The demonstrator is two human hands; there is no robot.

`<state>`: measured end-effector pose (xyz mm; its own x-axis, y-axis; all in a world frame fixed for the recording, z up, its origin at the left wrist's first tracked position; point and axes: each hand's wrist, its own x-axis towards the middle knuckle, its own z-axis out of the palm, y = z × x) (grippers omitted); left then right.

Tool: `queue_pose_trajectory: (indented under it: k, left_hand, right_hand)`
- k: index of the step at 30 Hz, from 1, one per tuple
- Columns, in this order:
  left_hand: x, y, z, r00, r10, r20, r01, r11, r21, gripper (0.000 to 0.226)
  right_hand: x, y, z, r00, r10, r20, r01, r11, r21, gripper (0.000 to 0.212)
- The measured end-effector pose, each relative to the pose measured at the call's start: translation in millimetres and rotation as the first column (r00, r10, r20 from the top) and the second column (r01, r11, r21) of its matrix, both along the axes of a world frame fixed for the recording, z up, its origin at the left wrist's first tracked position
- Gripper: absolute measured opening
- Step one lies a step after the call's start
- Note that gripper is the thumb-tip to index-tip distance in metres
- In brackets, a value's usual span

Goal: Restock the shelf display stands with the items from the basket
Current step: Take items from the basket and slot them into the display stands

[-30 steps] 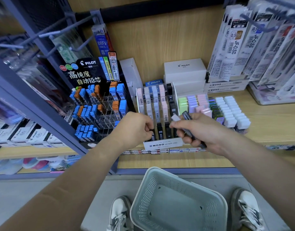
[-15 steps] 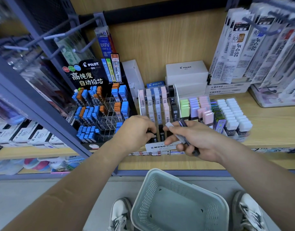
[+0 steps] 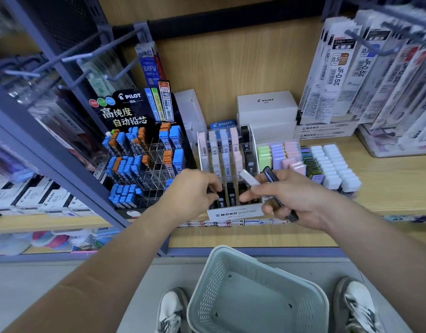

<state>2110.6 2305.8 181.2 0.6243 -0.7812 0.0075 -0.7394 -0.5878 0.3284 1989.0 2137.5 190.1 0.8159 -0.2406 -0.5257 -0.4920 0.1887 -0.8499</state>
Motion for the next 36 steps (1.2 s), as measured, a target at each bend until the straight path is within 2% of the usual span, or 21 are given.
queue_pose_trajectory:
  k: [2, 5, 7, 9, 11, 13, 16, 20, 24, 28, 33, 36]
  left_hand:
    - [0.7, -0.7, -0.9, 1.000, 0.004, -0.018, -0.005, 1.000, -0.009, 0.017]
    - [1.8, 0.0, -1.4, 0.999, 0.038, -0.035, -0.039, 0.999, -0.032, 0.015]
    - [1.5, -1.1, 3.4, 0.992, 0.102, -0.077, -0.113, 0.983, -0.147, 0.013]
    - [-1.7, -3.6, 13.3, 0.964, 0.117, -0.239, -0.191, 0.930, -0.314, 0.012]
    - [-10.1, -7.1, 25.2, 0.871, 0.010, -0.491, -0.234, 0.887, -0.398, 0.012]
    - [-20.0, -9.6, 32.5, 0.773, -0.057, -0.631, -0.262, 0.878, -0.400, 0.015]
    - [-19.4, -7.8, 37.0, 0.754, -0.020, -0.657, -0.333, 0.850, -0.408, 0.017]
    - [-10.6, 1.8, 41.6, 0.711, -0.024, -0.703, -0.380, 0.828, -0.413, 0.018]
    - [-6.9, 6.0, 48.6, 0.731, -0.056, -0.680, -0.375, 0.799, -0.469, 0.025]
    - [-2.5, 7.9, 60.8, 0.781, -0.049, -0.622, -0.368, 0.769, -0.523, 0.012]
    - [13.8, 16.6, 70.2, 0.890, 0.189, -0.415, -0.420, 0.696, -0.583, 0.006]
    - [17.9, 18.3, 68.0, 0.918, 0.266, -0.294, -0.386, 0.765, -0.516, 0.003]
  right_hand:
    - [0.6, 0.1, -3.0, 1.000, 0.009, 0.028, -0.008, 0.999, -0.049, 0.007]
    - [1.5, 1.0, -5.7, 0.998, -0.010, 0.058, 0.016, 0.994, -0.107, 0.008]
    - [2.2, 1.7, -4.2, 0.996, -0.023, 0.082, 0.034, 0.992, -0.126, 0.009]
    - [3.0, 2.9, -0.8, 0.995, -0.017, 0.103, 0.030, 0.991, -0.130, 0.011]
    - [4.1, 4.5, 2.1, 0.992, -0.025, 0.124, 0.036, 0.995, -0.089, 0.008]
    - [5.0, 6.0, 4.2, 0.989, -0.047, 0.142, 0.048, 0.999, -0.004, 0.005]
    - [6.9, 7.7, 4.9, 0.982, -0.115, 0.152, 0.099, 0.989, 0.108, 0.013]
    - [8.1, 6.2, 6.4, 0.966, -0.203, 0.162, 0.176, 0.970, 0.165, 0.006]
    - [8.2, 5.8, 8.1, 0.970, -0.199, 0.140, 0.167, 0.963, 0.210, 0.007]
    - [9.8, 8.1, 11.9, 0.975, -0.178, 0.136, 0.135, 0.951, 0.277, 0.015]
    - [12.5, 1.1, 18.4, 0.955, -0.281, 0.090, 0.217, 0.876, 0.431, 0.007]
    - [10.1, -6.1, 20.8, 0.929, -0.361, 0.085, 0.265, 0.807, 0.528, 0.027]
